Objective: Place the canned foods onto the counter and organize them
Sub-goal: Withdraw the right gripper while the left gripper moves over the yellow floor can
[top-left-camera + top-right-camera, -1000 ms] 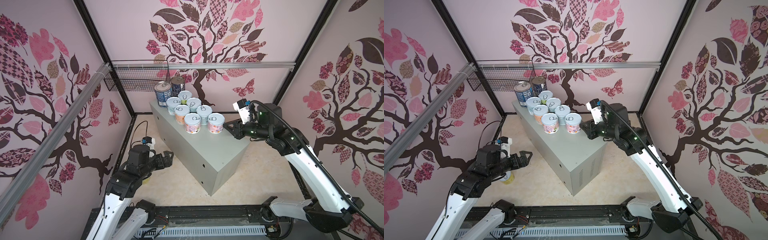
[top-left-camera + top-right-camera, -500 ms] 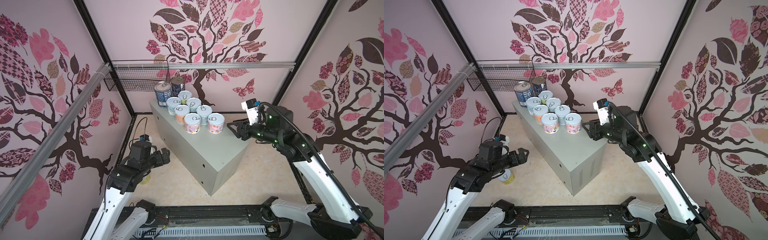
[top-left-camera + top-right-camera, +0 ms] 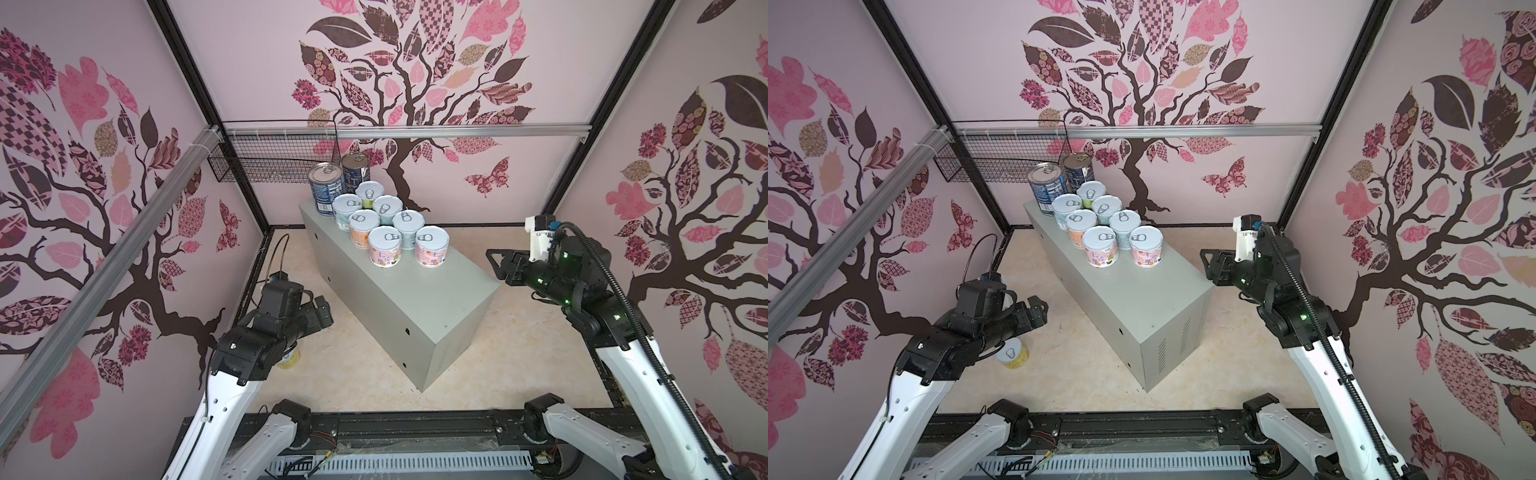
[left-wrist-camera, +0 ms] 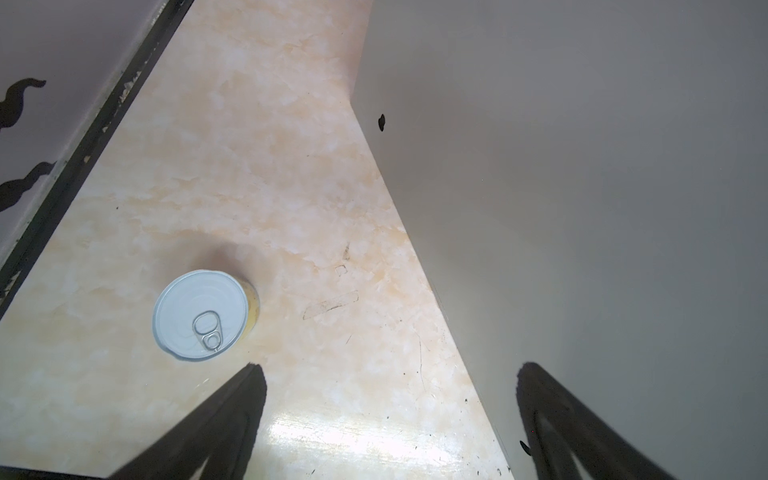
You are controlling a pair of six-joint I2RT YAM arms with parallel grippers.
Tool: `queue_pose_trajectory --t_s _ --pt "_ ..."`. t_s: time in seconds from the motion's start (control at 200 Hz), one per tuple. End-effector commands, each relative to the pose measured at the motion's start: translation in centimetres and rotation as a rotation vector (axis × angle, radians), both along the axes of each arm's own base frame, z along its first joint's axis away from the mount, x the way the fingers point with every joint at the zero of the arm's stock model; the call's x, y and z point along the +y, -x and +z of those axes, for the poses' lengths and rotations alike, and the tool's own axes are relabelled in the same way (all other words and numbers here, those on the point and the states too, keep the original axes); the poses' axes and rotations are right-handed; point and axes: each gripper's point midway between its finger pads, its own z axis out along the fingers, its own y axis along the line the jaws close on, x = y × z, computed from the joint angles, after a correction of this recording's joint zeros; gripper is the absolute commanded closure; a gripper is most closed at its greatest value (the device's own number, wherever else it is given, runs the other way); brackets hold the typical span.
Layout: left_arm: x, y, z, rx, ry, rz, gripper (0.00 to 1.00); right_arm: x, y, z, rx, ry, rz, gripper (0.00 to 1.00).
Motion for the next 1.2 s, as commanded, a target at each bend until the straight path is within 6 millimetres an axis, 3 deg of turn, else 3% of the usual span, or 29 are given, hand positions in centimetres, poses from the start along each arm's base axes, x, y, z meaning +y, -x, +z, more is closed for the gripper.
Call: queue_pose_trajectory --t_s 0.0,0.15,0.375,0.52,0.7,0.79,1.035,1.195 --pt "0.9 0.2 0.9 0.002 -0.013 0.052 0.02 -0.7 -0.2 2.1 -0.077 -0.097 -0.053 0.4" --pt "1.3 0.2 0.3 0.037 -0.032 0.085 0.02 -2.2 -1.3 -0.1 -0.051 -0.182 -0.094 0.36" --pt "2.3 0.2 -1.0 0.062 -0.055 0.15 0.02 -6.9 -2.9 -4.4 0.0 -0.349 -0.196 0.25" --pt "2.9 0.1 -2.0 0.089 -0.06 0.196 0.02 -7.4 -3.1 -7.4 0.021 -0.382 -0.238 0.12" --pt "4.2 0.1 -3.9 0.152 -0.009 0.275 0.02 -7.3 -3.2 -11.9 0.059 -0.404 -0.244 0.07" --pt "5.2 0.2 -5.5 0.202 0.031 0.334 0.02 -7.4 -3.3 -14.0 0.084 -0.394 -0.253 0.0" --pt "8.1 1.0 -8.1 0.27 -0.036 0.527 0.02 -7.9 -3.0 -18.1 0.09 -0.418 -0.293 0.0" --pt "8.9 1.4 -9.4 0.321 -0.073 0.594 0.02 -7.3 -2.8 -21.0 0.142 -0.473 -0.28 0.0"
